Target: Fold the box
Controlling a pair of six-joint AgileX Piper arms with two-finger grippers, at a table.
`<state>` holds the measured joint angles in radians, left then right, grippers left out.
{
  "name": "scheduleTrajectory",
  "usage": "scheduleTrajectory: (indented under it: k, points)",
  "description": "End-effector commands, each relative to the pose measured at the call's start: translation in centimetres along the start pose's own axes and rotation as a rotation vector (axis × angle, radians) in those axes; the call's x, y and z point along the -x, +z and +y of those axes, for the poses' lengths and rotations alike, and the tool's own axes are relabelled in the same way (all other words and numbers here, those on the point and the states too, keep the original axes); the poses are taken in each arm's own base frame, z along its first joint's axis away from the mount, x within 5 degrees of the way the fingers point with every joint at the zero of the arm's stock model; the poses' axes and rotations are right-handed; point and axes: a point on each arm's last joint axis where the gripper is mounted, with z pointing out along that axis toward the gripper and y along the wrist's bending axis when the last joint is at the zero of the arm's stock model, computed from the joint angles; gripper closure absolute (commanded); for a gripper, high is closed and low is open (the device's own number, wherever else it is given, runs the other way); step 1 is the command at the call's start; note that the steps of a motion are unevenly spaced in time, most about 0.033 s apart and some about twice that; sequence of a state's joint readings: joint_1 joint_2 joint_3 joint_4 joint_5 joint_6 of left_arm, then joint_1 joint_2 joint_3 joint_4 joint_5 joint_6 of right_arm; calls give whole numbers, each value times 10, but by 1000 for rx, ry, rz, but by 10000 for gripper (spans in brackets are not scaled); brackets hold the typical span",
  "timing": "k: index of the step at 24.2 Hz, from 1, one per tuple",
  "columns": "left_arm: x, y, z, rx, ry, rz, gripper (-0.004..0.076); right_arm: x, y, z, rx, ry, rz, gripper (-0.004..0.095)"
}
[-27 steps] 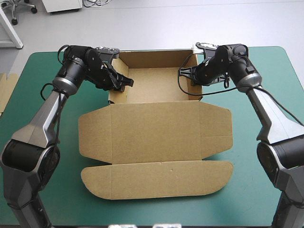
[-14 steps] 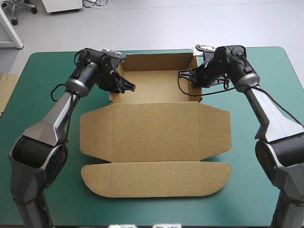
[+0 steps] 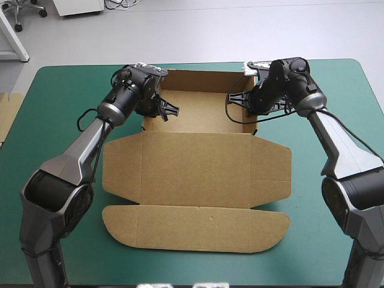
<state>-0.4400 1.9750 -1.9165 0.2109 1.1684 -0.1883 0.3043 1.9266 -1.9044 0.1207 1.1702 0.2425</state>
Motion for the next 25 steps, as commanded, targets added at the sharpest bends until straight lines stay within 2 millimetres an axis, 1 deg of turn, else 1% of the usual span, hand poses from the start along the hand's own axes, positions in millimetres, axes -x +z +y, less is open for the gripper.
scheduleTrajectory:
  k: [1, 3, 5, 6, 10, 13, 16, 21, 25]
  points:
    - [2, -11, 8, 42, 35, -14, 734, 2, -37, 3, 12, -63, -74, 911]
    - [0, -3, 6, 1, 11, 19, 734, 0, -34, 0, -20, -80, -53, 911]
    - [-1, 4, 7, -11, -1, 52, 734, -1, -24, -3, -55, -98, -4, 911]
    - [-2, 7, 8, -23, -15, 62, 734, -1, -15, -4, -55, -99, 18, 910]
    - [-2, 17, 7, -36, -24, 82, 734, 1, 8, -8, -84, -125, 61, 906]
    - [-3, 26, 9, -35, -35, 108, 734, 1, 19, -9, -91, -131, 84, 906]
    - [-4, 38, 10, -51, -54, 138, 734, 0, 28, -10, -94, -140, 104, 906]
    - [-2, 49, 13, -60, -68, 120, 734, 1, 41, -16, -148, -156, 122, 906]
    - [-3, 60, 15, -60, -79, 140, 734, 0, 50, -17, -154, -153, 140, 906]
